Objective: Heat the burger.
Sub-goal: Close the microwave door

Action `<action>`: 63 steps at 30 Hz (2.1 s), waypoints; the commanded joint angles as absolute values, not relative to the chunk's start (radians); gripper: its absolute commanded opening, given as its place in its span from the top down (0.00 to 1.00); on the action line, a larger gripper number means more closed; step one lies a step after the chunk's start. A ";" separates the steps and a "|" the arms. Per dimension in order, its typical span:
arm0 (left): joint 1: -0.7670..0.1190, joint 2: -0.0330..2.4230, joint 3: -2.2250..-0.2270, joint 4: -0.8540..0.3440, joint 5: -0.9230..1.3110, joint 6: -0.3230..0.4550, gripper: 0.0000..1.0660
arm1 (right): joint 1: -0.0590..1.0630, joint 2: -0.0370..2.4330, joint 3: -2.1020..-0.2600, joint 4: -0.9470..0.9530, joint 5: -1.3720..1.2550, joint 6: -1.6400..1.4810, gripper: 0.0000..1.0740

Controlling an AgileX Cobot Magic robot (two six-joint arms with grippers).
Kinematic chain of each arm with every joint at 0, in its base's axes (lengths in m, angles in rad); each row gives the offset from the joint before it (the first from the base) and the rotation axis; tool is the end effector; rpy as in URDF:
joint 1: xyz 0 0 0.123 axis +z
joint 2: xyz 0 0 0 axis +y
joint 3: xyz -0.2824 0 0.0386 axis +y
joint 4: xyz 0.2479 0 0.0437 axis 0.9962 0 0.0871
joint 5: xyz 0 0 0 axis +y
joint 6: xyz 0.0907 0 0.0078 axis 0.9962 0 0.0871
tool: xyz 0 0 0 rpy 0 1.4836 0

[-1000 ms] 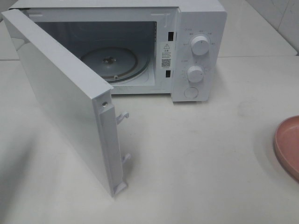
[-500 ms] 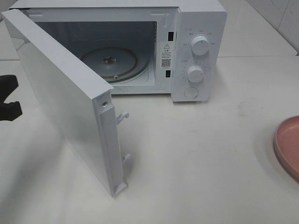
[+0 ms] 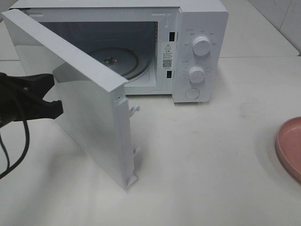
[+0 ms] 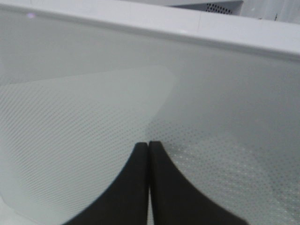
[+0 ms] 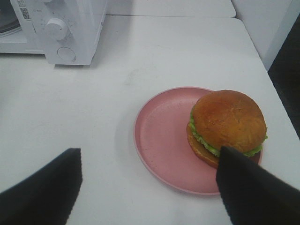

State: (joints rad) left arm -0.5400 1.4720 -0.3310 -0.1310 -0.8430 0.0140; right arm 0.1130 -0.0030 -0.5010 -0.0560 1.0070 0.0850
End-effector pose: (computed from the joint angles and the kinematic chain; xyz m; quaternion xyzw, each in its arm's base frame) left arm 0.2122 -0.1168 0.1812 0.1501 0.7640 -0.1529 0.6086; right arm -0.0029 -0.0047 0.2819 -0.0113 0.8374 0.0261 0.5458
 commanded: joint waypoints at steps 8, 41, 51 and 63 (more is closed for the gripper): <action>-0.691 1.588 -0.499 -0.340 -0.846 0.096 1.00 | 0.108 -0.036 -0.499 -0.058 0.994 0.073 0.29; -0.777 1.965 -1.094 -0.709 -0.690 0.350 1.00 | 0.108 -0.036 -0.499 -0.058 0.994 0.073 0.29; -0.717 2.003 -1.186 -0.727 -0.621 0.354 1.00 | 0.108 -0.036 -0.499 -0.058 0.994 0.073 0.29; -0.795 1.947 -1.130 -0.728 -0.435 0.490 1.00 | 0.108 -0.036 -0.499 -0.058 0.994 0.074 0.29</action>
